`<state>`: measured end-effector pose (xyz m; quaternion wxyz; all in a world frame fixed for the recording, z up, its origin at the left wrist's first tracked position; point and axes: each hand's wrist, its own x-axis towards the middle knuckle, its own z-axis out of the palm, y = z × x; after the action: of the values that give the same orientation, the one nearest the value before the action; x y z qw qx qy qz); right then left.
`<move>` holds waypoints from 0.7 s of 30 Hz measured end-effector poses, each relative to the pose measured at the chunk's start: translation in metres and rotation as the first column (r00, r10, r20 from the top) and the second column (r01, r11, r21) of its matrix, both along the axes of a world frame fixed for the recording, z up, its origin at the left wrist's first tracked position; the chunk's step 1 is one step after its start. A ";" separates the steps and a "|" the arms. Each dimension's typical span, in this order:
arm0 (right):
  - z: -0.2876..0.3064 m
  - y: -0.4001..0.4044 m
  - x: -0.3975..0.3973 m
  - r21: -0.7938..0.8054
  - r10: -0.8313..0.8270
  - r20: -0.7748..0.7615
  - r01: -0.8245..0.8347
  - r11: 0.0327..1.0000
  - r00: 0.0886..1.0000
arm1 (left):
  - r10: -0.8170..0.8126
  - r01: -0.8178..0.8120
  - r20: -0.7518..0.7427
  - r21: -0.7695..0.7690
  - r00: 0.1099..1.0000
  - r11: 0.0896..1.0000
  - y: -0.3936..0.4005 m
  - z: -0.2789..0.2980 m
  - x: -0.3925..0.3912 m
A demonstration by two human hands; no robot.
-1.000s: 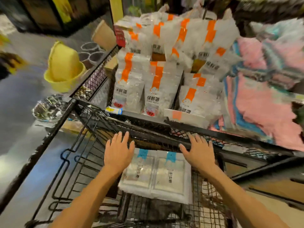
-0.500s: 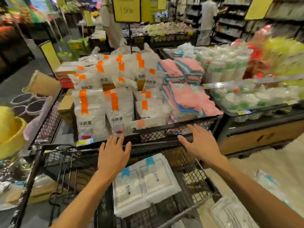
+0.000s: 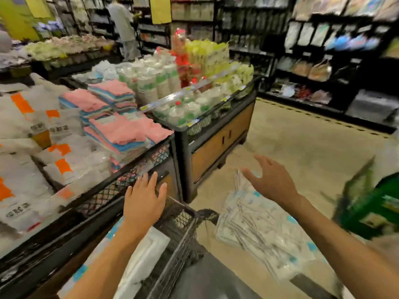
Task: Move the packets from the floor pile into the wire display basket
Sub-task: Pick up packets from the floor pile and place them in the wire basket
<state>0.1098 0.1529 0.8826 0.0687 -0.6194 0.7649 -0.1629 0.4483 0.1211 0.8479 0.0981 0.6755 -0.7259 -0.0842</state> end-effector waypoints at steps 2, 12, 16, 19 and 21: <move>-0.003 0.011 -0.035 0.008 -0.075 0.027 0.075 0.997 0.997 | -0.058 0.058 0.004 0.009 0.998 0.998 -0.012 0.000 -0.035; -0.043 0.032 -0.210 0.084 -0.330 0.037 0.326 0.941 0.943 | -0.269 0.266 0.047 0.053 0.962 0.962 -0.061 -0.029 -0.215; -0.055 0.040 -0.264 0.111 -0.410 0.032 0.405 0.908 0.911 | -0.331 0.325 0.070 0.087 0.941 0.942 -0.081 -0.040 -0.272; -0.065 0.041 -0.294 0.117 -0.471 0.013 0.466 0.877 0.882 | -0.371 0.362 0.084 0.097 0.925 0.927 -0.101 -0.044 -0.307; -0.073 0.036 -0.312 0.142 -0.508 0.005 0.502 0.853 0.861 | -0.403 0.394 0.082 0.106 0.911 0.913 -0.118 -0.049 -0.327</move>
<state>-0.2022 0.1889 0.8094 0.0816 -0.3872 0.9083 -0.1358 0.1211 0.0029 0.7989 0.0119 0.5201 -0.8482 -0.0993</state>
